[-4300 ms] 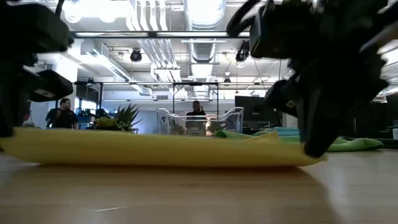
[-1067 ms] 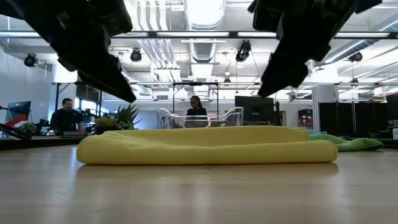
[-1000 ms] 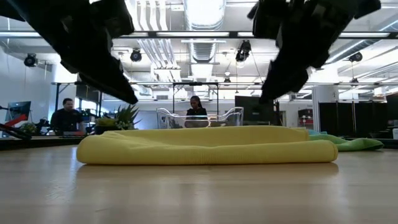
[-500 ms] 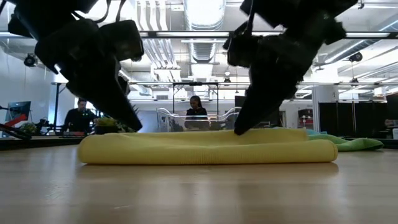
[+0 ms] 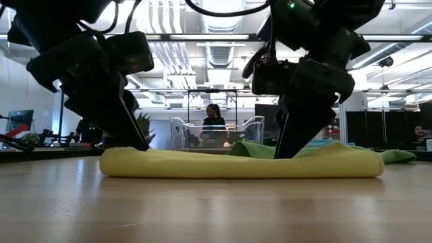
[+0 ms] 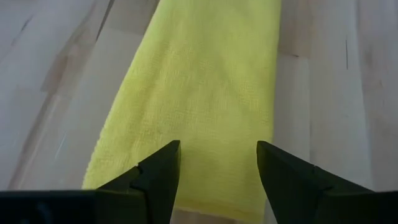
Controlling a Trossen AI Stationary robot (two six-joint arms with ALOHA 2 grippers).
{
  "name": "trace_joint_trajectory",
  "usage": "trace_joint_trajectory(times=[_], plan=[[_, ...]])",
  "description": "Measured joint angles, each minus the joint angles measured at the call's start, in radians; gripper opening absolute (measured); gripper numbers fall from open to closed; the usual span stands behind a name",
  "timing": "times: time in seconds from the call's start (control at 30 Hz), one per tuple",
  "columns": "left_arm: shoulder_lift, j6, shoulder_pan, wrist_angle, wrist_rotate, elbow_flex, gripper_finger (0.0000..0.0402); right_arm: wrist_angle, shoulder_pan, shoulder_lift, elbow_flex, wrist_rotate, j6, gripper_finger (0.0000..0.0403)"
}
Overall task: Fold microfiber towels
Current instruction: Fold the yellow towel
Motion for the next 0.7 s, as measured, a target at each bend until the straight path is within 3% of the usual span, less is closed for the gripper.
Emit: trace_joint_trajectory(times=[0.3, 0.7], plan=[[0.001, 0.014, 0.004, 0.001, 0.0, 0.0, 0.0196, -0.034, 0.01, -0.07, 0.0, 0.008, 0.018, 0.0224], [0.006, 0.047, 0.014, -0.009, 0.019, -0.002, 0.0196, -0.34, 0.047, -0.09, -0.001, 0.06, 0.076, 0.0224]])
